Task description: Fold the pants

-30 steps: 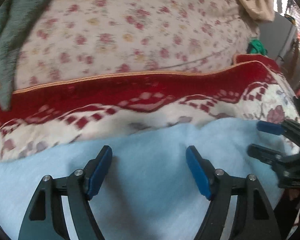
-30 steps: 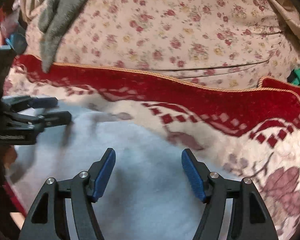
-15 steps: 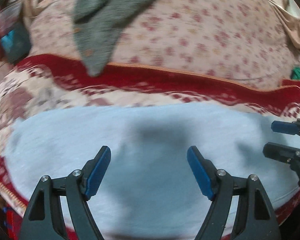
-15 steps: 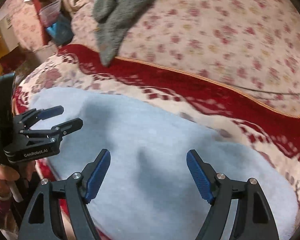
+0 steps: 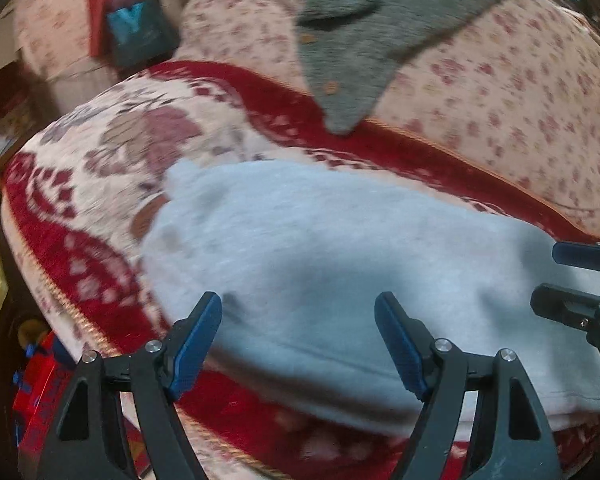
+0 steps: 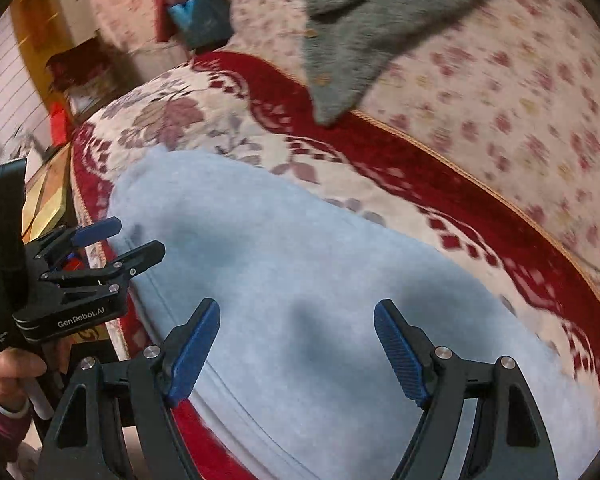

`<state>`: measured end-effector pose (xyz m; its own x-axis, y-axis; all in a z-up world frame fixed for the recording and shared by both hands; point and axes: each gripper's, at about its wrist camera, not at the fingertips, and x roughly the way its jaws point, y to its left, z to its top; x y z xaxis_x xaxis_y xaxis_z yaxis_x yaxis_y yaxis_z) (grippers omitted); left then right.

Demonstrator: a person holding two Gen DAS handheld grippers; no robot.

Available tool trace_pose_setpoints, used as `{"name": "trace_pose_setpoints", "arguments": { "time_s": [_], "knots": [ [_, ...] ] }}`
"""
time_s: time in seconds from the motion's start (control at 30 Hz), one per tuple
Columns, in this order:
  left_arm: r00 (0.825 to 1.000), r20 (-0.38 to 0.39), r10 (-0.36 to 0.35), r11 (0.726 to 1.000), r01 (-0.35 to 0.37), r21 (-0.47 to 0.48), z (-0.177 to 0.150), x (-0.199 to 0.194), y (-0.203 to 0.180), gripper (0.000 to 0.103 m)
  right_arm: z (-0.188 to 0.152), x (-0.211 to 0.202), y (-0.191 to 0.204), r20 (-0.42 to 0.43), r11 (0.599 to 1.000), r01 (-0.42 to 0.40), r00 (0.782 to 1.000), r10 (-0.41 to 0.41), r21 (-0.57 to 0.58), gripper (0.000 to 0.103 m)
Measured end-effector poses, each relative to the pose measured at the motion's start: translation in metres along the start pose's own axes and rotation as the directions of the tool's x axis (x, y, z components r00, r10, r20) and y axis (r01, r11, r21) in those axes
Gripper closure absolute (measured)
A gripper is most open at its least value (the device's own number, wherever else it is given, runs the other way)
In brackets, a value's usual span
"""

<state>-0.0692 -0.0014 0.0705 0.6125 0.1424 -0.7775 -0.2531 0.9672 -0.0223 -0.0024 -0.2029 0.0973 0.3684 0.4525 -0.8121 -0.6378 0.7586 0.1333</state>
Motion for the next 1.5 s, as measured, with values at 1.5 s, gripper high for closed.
{"name": "trace_pose_setpoints", "arguments": {
  "time_s": [1.5],
  "knots": [
    [0.987, -0.112, -0.111, 0.924, 0.061, -0.377, -0.028, 0.061, 0.103, 0.006, 0.15, 0.219, 0.127, -0.423, 0.795, -0.447, 0.866, 0.268, -0.41, 0.008]
  ]
}}
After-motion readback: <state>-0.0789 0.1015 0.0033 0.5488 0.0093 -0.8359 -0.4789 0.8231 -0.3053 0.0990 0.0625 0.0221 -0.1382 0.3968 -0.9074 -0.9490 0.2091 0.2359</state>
